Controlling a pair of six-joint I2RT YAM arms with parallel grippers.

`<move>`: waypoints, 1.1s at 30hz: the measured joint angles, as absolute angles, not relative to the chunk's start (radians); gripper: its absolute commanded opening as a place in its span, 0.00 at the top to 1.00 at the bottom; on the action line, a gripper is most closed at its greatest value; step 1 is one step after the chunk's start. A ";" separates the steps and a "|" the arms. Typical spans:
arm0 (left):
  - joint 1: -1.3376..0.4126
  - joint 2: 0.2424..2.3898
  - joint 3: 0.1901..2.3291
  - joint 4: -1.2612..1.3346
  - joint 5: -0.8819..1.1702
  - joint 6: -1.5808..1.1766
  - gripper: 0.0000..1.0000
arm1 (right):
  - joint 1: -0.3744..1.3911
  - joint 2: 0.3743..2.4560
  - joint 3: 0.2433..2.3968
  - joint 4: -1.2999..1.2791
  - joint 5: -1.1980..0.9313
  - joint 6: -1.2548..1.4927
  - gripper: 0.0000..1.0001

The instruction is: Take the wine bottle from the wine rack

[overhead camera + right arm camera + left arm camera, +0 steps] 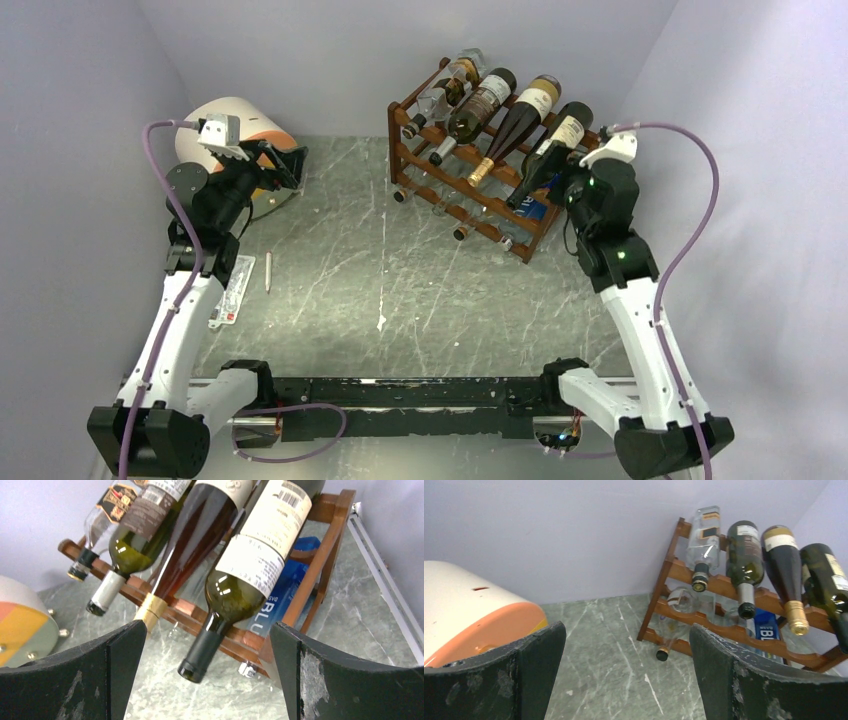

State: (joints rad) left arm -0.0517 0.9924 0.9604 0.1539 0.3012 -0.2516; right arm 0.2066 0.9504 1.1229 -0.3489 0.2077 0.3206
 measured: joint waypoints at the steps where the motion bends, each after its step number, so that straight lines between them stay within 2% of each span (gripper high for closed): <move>1: -0.055 0.993 0.959 0.160 0.310 -0.256 0.04 | 0.207 0.974 1.161 -0.374 0.213 0.332 0.00; 9: -0.080 1.008 0.954 0.220 0.389 -0.302 0.07 | 0.209 1.218 1.486 -0.569 0.326 0.457 0.00; 14: -0.089 1.016 0.954 0.240 0.414 -0.319 0.08 | 0.185 1.343 1.608 -0.672 0.379 0.539 0.00; 24: -0.093 1.028 0.953 0.263 0.440 -0.339 0.09 | 0.046 1.468 1.676 -0.732 0.301 0.611 0.00; 33: -0.102 1.041 0.949 0.266 0.450 -0.345 0.09 | -0.014 1.555 1.682 -0.704 0.172 0.645 0.08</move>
